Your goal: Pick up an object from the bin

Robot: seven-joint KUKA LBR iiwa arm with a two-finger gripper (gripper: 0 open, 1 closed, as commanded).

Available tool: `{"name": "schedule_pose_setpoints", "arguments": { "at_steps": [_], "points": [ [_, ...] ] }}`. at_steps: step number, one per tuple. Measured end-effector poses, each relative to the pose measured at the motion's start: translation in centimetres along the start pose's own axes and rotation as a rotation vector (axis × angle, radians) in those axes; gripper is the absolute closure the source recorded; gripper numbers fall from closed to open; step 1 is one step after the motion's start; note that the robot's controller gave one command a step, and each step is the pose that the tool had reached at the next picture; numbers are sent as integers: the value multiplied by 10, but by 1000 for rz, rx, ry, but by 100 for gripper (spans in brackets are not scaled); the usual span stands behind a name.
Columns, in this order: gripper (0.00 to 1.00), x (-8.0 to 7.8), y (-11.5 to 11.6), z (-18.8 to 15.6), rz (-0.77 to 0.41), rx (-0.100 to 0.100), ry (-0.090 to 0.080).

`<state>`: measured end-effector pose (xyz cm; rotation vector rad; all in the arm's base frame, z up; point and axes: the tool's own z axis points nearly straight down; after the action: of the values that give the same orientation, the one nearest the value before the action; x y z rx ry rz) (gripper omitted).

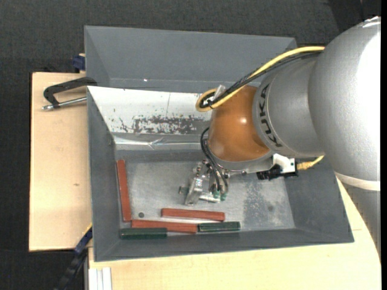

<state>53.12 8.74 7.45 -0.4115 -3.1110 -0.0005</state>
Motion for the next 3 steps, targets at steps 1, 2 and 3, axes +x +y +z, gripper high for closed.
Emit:
{"name": "schedule_pose_setpoints", "arguments": {
  "at_steps": [1,2,3],
  "points": [
    [100,1,0,-19,0,1,2],
    [100,-1,1,-38,0,-3,-6],
    [100,-1,1,-50,-1,-4,-8]
  ]
}}
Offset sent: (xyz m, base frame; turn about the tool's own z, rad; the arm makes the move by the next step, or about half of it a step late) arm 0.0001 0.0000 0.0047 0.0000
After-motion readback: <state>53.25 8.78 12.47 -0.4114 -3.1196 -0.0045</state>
